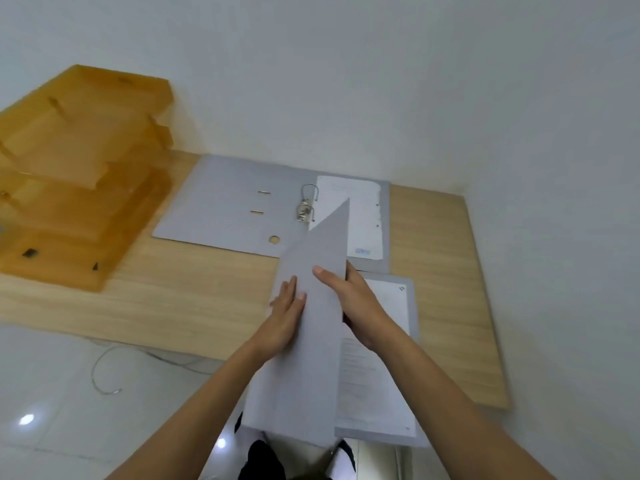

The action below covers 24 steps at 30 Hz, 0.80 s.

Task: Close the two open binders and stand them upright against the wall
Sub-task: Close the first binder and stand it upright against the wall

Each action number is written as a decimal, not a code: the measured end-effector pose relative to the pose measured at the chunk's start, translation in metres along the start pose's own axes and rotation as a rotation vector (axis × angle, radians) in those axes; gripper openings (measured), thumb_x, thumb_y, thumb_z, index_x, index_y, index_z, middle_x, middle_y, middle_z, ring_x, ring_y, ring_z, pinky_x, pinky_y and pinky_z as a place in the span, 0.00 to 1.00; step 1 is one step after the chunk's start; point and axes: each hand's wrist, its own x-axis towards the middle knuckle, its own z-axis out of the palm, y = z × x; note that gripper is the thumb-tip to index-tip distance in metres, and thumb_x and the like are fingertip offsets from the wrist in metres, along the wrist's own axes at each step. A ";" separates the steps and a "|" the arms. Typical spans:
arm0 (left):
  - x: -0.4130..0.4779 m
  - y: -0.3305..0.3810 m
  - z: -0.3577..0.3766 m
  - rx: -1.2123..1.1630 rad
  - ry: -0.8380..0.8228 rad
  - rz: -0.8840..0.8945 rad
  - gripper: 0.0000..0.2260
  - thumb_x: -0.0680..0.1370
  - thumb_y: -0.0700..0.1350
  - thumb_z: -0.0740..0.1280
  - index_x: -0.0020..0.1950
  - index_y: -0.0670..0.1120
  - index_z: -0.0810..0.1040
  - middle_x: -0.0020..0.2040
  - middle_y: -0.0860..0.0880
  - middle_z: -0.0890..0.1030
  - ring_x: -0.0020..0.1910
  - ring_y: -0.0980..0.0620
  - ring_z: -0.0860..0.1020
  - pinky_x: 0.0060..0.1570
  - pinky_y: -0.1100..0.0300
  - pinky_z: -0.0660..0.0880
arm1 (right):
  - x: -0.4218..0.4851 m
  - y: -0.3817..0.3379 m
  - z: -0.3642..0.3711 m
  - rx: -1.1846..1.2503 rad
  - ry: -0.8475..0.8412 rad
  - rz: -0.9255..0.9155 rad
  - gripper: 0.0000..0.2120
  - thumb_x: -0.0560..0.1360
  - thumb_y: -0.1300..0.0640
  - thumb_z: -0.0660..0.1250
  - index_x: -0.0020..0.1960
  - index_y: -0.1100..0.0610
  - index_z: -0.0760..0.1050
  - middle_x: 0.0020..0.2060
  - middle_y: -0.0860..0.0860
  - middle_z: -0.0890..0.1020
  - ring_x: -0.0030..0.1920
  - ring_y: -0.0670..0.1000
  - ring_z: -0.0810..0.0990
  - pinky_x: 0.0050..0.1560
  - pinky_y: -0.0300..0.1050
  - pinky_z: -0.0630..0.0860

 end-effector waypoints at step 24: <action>0.021 -0.072 0.055 0.088 0.221 -0.224 0.31 0.77 0.52 0.72 0.74 0.44 0.64 0.62 0.47 0.77 0.50 0.49 0.77 0.43 0.59 0.71 | 0.013 0.145 -0.116 -0.903 -0.074 -0.001 0.35 0.80 0.54 0.64 0.82 0.44 0.53 0.84 0.46 0.46 0.83 0.55 0.40 0.81 0.52 0.47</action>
